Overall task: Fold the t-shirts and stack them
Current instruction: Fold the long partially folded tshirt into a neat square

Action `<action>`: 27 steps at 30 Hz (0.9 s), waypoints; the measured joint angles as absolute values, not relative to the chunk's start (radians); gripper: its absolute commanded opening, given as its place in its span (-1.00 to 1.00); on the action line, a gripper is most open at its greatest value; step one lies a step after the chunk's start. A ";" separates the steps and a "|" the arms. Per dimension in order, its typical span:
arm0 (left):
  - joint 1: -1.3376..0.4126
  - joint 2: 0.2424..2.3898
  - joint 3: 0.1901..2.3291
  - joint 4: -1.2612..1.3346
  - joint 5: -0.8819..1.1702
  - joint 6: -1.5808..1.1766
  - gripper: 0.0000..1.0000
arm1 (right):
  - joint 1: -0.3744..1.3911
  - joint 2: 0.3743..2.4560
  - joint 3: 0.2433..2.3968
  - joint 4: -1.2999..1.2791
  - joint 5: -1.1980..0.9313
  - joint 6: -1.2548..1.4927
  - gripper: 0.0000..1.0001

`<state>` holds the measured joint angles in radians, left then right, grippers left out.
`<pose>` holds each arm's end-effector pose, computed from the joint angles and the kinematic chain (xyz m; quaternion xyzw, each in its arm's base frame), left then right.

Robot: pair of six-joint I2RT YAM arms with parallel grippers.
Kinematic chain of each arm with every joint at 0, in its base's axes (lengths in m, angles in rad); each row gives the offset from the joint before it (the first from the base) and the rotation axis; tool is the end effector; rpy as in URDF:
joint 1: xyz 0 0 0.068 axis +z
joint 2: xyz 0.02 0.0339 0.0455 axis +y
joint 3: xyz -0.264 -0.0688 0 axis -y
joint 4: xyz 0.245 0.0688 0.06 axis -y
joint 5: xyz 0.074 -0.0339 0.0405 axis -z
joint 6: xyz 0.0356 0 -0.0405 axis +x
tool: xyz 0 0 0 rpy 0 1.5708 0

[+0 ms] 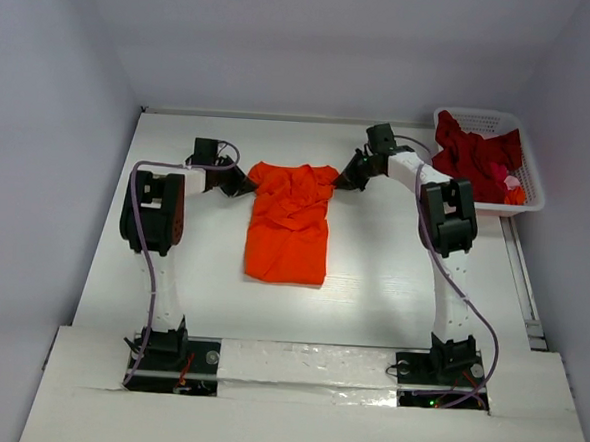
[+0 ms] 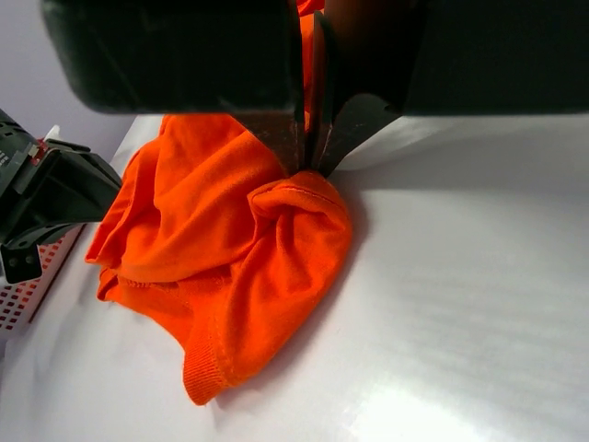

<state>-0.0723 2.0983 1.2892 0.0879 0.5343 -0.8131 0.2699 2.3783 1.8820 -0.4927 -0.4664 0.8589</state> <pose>0.4415 -0.0502 0.1366 -0.2167 0.8586 -0.3876 0.2562 0.4901 0.1522 0.1437 0.2071 0.9112 0.3363 0.1173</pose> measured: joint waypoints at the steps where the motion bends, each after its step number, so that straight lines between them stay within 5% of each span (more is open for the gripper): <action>1: -0.072 2.086 1.271 0.089 0.532 -0.812 -1.00 | 0.270 2.365 1.859 -0.485 -0.466 0.859 -1.00; 27: -0.153 1.762 0.886 0.085 0.457 -0.768 -1.00 | 0.303 2.059 1.377 -0.324 -0.466 0.830 -1.00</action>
